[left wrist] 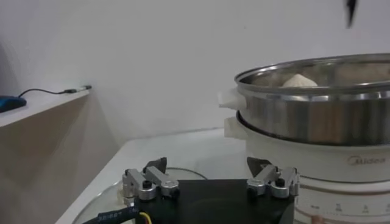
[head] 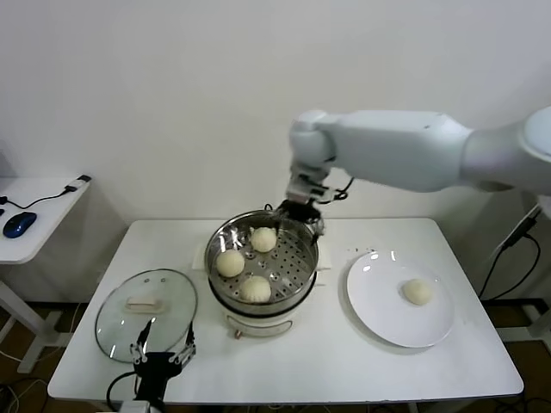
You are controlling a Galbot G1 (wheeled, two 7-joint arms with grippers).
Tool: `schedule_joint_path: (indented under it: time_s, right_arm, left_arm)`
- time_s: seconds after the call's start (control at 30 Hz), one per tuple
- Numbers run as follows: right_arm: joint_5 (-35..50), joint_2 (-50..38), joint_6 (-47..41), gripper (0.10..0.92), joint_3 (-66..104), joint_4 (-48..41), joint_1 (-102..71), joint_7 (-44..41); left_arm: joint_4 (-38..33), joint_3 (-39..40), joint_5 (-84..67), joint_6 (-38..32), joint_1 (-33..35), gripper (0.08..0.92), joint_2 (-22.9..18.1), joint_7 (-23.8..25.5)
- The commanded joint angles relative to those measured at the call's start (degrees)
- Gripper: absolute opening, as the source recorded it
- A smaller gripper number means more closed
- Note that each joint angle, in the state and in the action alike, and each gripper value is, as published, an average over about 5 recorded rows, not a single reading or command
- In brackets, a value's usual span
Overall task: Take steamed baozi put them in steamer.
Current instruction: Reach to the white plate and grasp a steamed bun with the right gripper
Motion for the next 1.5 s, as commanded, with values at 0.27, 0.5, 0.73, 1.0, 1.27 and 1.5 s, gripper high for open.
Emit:
schedule_joint_path:
  time_s: [0.27, 0.5, 0.73, 1.0, 1.27, 1.5]
  right_arm:
    - [-0.93, -34.42, -21.63, 0.823, -4.90, -2.39, -8.95, 2.77]
    - [-5.95, -36.17, -26.51, 0.823, 9.06, -5.05, -25.87, 5.92]
    - [-10.33, -34.08, -27.95, 0.823, 17.58, -8.88, -35.54, 7.82]
    - [-12.05, -31.27, -28.22, 0.823, 22.88, -11.77, -40.76, 9.19]
    - [-13.08, -27.63, -27.93, 0.823, 25.94, -15.15, -41.81, 10.61]
    - [-13.23, -26.49, -27.83, 0.822, 24.57, -15.02, -41.47, 10.63]
  left_arm:
    - [0.36, -0.17, -0.45, -0.19, -0.15, 0.823, 0.18, 0.03]
    - [0.25, -0.12, -0.30, 0.60, 0.23, 0.823, -0.05, 0.23]
    - [-0.33, -0.20, -0.18, 1.06, 0.67, 0.823, -0.31, 0.37]
    - [-0.14, -0.24, 0.07, 0.79, 1.29, 0.823, -0.40, 0.30]
    - [-0.09, -0.20, 0.18, 0.77, 1.34, 0.823, -0.51, 0.26]
    - [0.13, -0.20, 0.14, 0.50, 1.39, 0.823, -0.54, 0.16]
